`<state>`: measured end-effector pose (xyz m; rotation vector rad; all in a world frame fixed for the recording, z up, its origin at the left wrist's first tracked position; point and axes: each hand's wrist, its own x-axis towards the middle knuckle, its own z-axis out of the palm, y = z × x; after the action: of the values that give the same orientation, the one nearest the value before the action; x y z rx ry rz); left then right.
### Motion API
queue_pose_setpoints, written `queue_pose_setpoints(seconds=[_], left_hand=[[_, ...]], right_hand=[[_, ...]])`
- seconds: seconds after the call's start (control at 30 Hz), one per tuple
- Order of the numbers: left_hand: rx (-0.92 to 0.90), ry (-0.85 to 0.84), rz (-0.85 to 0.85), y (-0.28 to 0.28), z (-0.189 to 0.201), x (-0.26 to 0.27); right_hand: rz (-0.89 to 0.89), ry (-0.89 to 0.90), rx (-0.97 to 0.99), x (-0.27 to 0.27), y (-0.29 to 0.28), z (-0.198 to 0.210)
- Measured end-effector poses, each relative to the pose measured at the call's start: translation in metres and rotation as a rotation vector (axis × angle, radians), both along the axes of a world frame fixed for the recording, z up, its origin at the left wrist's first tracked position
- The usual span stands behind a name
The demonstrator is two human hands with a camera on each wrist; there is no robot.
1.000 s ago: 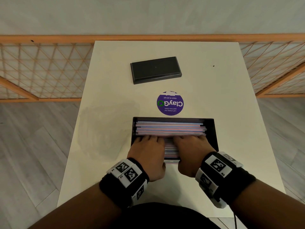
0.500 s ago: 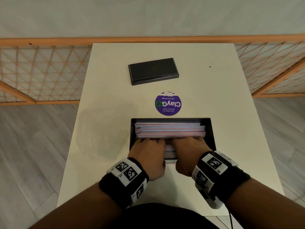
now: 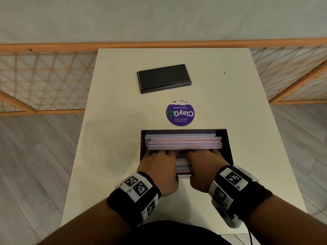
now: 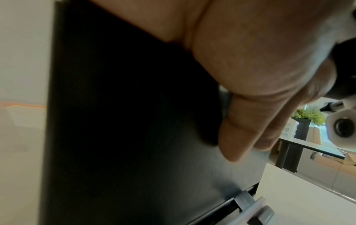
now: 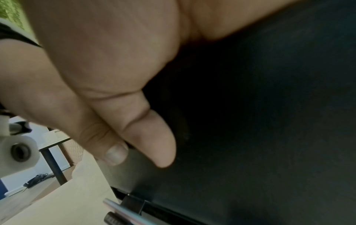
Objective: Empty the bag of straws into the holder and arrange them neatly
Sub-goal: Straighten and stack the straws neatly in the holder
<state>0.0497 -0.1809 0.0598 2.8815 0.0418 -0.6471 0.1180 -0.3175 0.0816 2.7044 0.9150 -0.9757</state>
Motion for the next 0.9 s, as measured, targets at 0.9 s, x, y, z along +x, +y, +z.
queue_pose_setpoints(seconds=[0.9], left_hand=[[-0.114,-0.015,-0.043,-0.0008,0.0001,0.0016]], right_hand=[[0.099,0.021,0.011,0.0002,0.003,0.0055]])
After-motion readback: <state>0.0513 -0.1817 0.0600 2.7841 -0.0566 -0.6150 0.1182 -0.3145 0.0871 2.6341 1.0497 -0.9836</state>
